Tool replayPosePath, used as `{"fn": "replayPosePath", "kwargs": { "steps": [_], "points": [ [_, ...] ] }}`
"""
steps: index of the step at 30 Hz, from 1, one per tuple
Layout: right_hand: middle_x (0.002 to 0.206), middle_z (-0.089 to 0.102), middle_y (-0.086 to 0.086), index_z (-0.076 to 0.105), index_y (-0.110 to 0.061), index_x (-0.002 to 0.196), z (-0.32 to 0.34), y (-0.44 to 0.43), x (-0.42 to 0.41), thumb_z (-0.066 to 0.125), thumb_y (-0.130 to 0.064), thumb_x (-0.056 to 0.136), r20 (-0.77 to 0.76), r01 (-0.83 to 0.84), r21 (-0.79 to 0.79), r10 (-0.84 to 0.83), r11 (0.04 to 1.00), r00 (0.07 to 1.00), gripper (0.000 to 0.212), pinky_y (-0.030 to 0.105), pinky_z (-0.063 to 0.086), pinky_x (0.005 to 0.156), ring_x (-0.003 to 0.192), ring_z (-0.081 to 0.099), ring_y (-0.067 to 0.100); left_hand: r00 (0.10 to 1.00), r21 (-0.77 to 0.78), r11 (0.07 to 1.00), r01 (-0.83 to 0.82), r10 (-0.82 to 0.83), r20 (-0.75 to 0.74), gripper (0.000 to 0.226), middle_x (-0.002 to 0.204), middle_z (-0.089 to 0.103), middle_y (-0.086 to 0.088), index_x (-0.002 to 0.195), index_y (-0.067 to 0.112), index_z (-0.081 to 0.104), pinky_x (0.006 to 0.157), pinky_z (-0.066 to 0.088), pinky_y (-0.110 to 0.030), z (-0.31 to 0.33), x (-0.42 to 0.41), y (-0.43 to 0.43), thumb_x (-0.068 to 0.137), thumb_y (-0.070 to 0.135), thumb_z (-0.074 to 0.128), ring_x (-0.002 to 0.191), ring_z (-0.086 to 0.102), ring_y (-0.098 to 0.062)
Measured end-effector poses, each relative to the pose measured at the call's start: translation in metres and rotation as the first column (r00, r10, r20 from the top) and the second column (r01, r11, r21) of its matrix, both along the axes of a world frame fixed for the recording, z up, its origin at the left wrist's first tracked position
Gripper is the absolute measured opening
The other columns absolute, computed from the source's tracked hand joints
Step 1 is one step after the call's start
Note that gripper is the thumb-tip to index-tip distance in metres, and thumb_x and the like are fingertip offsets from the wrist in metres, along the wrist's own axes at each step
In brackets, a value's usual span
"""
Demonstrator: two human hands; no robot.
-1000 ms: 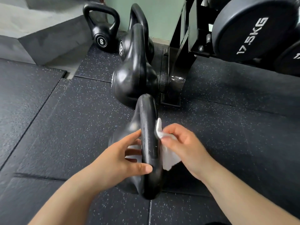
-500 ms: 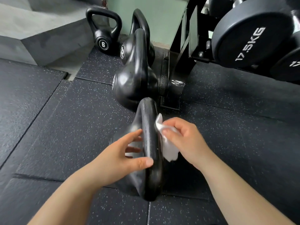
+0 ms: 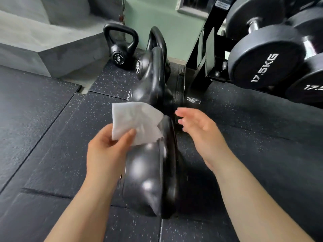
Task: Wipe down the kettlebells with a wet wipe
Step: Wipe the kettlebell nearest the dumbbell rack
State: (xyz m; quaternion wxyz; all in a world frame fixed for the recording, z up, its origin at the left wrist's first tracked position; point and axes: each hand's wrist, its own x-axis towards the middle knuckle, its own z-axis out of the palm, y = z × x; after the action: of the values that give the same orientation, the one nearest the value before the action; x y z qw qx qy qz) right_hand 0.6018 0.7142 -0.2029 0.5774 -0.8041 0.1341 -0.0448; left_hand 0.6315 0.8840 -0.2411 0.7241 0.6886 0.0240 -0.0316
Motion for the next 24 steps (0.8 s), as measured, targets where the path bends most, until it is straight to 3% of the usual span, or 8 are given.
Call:
{"fn": "replayPosePath", "kwargs": {
  "steps": [3, 7, 10, 12, 14, 17, 22, 24],
  "points": [
    [0.137, 0.035, -0.016, 0.038, -0.029, 0.131, -0.027, 0.01, -0.003, 0.04, -0.018, 0.092, -0.124, -0.033, -0.106, 0.02, 0.994, 0.992, 0.039, 0.016, 0.025, 0.101, 0.119, 0.031, -0.007, 0.995, 0.134, 0.986, -0.096, 0.096, 0.012, 0.021, 0.054, 0.058, 0.006, 0.065, 0.03, 0.058, 0.047, 0.034, -0.006, -0.003, 0.007, 0.018, 0.077, 0.015, 0.065, 0.042, 0.045, 0.003],
    [0.135, 0.015, -0.026, 0.027, -0.025, 0.137, -0.053, 0.021, -0.009, 0.033, -0.017, 0.094, -0.089, -0.066, -0.172, 0.051, 0.983, 0.995, 0.044, 0.016, 0.012, 0.109, 0.128, 0.013, -0.009, 0.995, 0.145, 0.988, -0.054, 0.064, -0.07, 0.027, 0.049, 0.056, 0.009, 0.061, 0.028, 0.062, 0.051, 0.036, -0.017, -0.022, 0.017, 0.016, 0.082, 0.011, 0.059, 0.057, 0.045, -0.01],
    [0.135, 0.016, -0.025, 0.029, -0.023, 0.136, -0.059, 0.018, -0.008, 0.035, -0.016, 0.094, -0.05, -0.05, -0.152, 0.043, 0.987, 0.998, 0.043, 0.016, 0.014, 0.109, 0.129, 0.015, -0.008, 0.988, 0.105, 0.991, 0.085, -0.07, -0.138, 0.024, 0.056, 0.064, 0.01, 0.069, 0.027, 0.065, 0.065, 0.045, -0.025, -0.033, 0.027, -0.005, 0.082, 0.009, 0.059, 0.062, 0.054, -0.011],
    [0.134, 0.018, -0.025, 0.032, -0.023, 0.135, -0.061, 0.018, -0.007, 0.036, -0.016, 0.094, -0.024, -0.033, -0.149, 0.03, 0.988, 0.999, 0.042, 0.005, 0.016, 0.104, 0.128, 0.017, -0.009, 0.966, 0.013, 0.979, 0.201, -0.196, -0.167, 0.021, 0.06, 0.065, 0.003, 0.071, 0.021, 0.065, 0.063, 0.048, -0.025, -0.031, 0.029, -0.024, 0.084, 0.009, 0.056, 0.061, 0.057, -0.012],
    [0.133, 0.02, -0.025, 0.034, -0.022, 0.134, -0.062, 0.019, -0.007, 0.037, -0.015, 0.093, -0.01, -0.012, -0.146, 0.011, 0.989, 1.0, 0.042, -0.009, 0.013, 0.092, 0.125, 0.018, -0.011, 0.926, -0.147, 0.948, 0.282, -0.309, -0.216, 0.023, 0.069, 0.069, 0.0, 0.073, 0.013, 0.065, 0.063, 0.053, -0.023, -0.028, 0.03, -0.038, 0.089, 0.022, 0.051, 0.066, 0.062, -0.011],
    [0.132, 0.021, -0.025, 0.035, -0.021, 0.134, -0.064, 0.019, -0.008, 0.038, -0.014, 0.093, -0.002, 0.0, -0.126, 0.0, 0.992, 1.0, 0.042, -0.013, 0.013, 0.086, 0.122, 0.019, -0.013, 0.896, -0.208, 0.935, 0.286, -0.338, -0.288, 0.042, 0.088, 0.063, -0.008, 0.082, 0.009, 0.062, 0.075, 0.053, -0.031, -0.032, 0.031, -0.045, 0.09, 0.043, 0.04, 0.083, 0.059, -0.019],
    [0.131, 0.028, -0.023, 0.037, -0.023, 0.132, -0.065, 0.023, -0.007, 0.038, -0.011, 0.092, 0.014, 0.048, -0.056, -0.047, 0.997, 0.999, 0.041, -0.007, 0.018, 0.092, 0.123, 0.023, -0.011, 0.889, -0.174, 0.923, 0.343, -0.379, -0.256, 0.008, 0.08, 0.055, -0.006, 0.078, 0.015, 0.057, 0.051, 0.049, -0.015, -0.036, 0.018, -0.044, 0.084, 0.011, 0.056, 0.066, 0.056, -0.01],
    [0.131, 0.028, -0.023, 0.039, -0.022, 0.131, -0.066, 0.023, -0.007, 0.038, -0.011, 0.092, 0.024, 0.053, -0.032, -0.052, 0.998, 0.998, 0.04, 0.0, 0.021, 0.098, 0.124, 0.024, -0.01, 0.871, -0.199, 0.902, 0.384, -0.426, -0.246, 0.01, 0.086, 0.055, -0.01, 0.084, 0.015, 0.056, 0.053, 0.051, -0.017, -0.043, 0.012, -0.037, 0.082, 0.005, 0.058, 0.071, 0.056, -0.015]
  ]
}}
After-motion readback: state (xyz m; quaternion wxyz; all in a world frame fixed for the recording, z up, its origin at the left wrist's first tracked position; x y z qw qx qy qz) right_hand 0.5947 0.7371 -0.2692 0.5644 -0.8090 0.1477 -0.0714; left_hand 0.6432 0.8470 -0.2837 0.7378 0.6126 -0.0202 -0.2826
